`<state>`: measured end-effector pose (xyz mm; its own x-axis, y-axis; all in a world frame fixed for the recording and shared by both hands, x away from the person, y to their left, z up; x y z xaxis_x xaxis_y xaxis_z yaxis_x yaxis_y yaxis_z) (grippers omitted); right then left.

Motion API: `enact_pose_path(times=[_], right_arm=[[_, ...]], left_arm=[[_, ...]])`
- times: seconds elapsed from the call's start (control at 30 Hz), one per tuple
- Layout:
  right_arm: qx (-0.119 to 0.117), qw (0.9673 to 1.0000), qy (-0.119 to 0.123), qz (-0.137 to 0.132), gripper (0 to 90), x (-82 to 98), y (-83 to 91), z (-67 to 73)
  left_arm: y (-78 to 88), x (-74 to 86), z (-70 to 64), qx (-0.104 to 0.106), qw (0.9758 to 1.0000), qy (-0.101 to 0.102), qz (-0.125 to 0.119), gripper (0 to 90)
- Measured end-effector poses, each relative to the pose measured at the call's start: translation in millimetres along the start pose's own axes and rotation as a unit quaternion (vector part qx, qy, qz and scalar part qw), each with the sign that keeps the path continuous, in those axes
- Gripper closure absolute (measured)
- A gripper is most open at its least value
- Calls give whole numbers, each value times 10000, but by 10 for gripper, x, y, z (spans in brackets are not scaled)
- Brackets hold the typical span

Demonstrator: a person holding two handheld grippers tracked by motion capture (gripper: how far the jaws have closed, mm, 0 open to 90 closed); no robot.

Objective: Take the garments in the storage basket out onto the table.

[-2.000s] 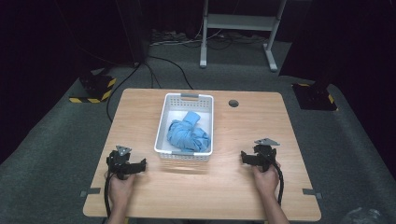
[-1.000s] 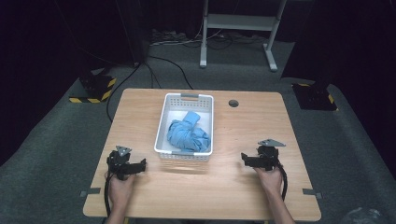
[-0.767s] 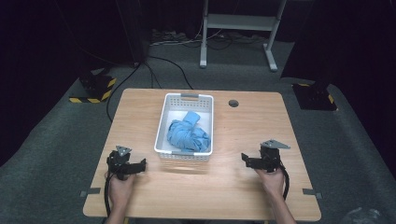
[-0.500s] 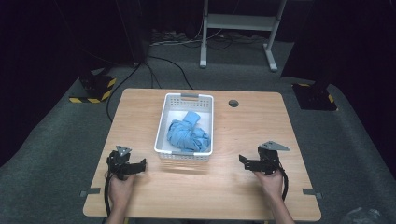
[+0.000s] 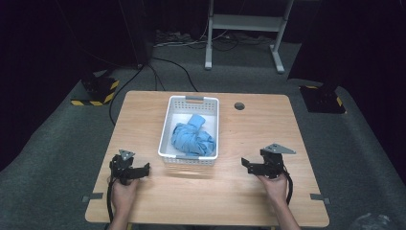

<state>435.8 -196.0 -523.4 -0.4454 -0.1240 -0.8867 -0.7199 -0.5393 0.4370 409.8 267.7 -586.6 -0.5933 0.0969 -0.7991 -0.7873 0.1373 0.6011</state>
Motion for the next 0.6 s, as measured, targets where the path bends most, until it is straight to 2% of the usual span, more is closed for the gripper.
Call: enact_pose_path(times=[0.6], right_arm=[[-309,9990,124,-291,60,-253,-28,221]], left_arm=[[1,0,0,5,10000,3,1,29]])
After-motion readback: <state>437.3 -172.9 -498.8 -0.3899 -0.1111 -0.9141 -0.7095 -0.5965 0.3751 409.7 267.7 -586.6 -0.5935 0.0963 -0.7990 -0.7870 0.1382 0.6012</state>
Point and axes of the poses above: each handheld gripper's, and its own axes: y roughly backward along the jaws, x roughly out of its underside, z roughly to its left, the point moved 5 cm from there along -y, roughly forward along the jaws, and after that the axes turned 7 degrees about -z, right-handed, at the moved point
